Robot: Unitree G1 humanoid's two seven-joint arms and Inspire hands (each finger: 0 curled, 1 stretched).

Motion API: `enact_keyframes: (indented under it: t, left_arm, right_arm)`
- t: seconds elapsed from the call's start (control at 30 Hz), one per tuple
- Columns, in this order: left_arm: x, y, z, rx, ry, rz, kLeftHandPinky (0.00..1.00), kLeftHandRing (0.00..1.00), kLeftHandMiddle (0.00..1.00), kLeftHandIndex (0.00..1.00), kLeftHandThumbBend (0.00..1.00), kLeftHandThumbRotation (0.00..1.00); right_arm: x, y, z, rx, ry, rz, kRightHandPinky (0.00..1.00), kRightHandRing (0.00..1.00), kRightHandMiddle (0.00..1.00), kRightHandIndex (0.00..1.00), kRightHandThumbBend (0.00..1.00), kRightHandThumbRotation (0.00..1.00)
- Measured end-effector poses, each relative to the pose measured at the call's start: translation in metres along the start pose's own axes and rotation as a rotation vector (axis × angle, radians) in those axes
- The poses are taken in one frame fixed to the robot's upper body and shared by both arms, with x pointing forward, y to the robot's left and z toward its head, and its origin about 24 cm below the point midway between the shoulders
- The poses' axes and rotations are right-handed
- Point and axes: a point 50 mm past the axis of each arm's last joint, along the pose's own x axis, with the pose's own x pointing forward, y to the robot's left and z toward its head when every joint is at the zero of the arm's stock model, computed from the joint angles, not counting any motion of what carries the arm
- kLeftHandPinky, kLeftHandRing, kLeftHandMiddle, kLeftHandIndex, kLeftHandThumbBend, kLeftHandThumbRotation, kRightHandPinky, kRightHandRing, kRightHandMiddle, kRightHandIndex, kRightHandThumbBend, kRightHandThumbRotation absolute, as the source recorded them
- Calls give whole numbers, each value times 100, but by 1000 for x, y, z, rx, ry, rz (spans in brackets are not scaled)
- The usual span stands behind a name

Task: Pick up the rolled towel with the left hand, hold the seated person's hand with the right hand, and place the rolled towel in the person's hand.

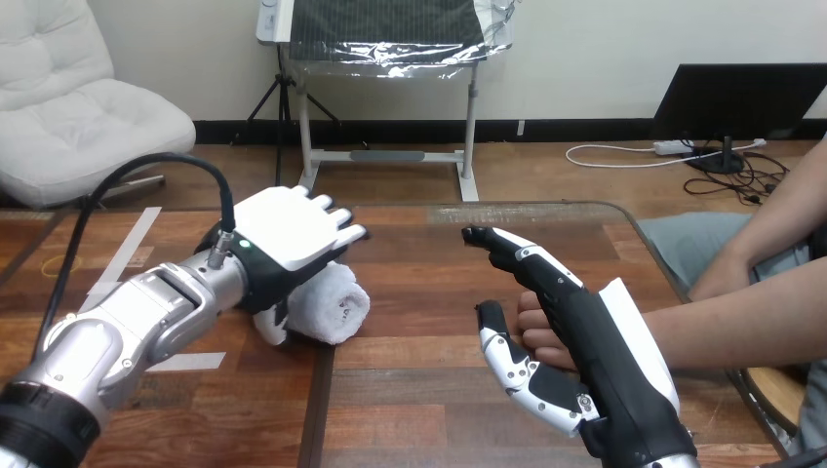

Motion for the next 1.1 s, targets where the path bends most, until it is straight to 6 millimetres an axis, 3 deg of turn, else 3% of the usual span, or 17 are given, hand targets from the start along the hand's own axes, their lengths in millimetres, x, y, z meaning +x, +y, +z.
enact_keyframes:
  t: [0.43, 1.1]
  left_arm:
    - [10, -8, -2, -4, 10, -75, 100, 98, 98, 94, 90, 14]
    - [28, -19, 12, 33, -21, -125, 96, 96, 97, 93, 90, 14]
  right_arm:
    - [-1, 0, -1, -13, 13, 2, 95, 90, 90, 84, 8, 0]
    - [-3, 0, -3, -10, 23, 2, 94, 90, 89, 83, 9, 0]
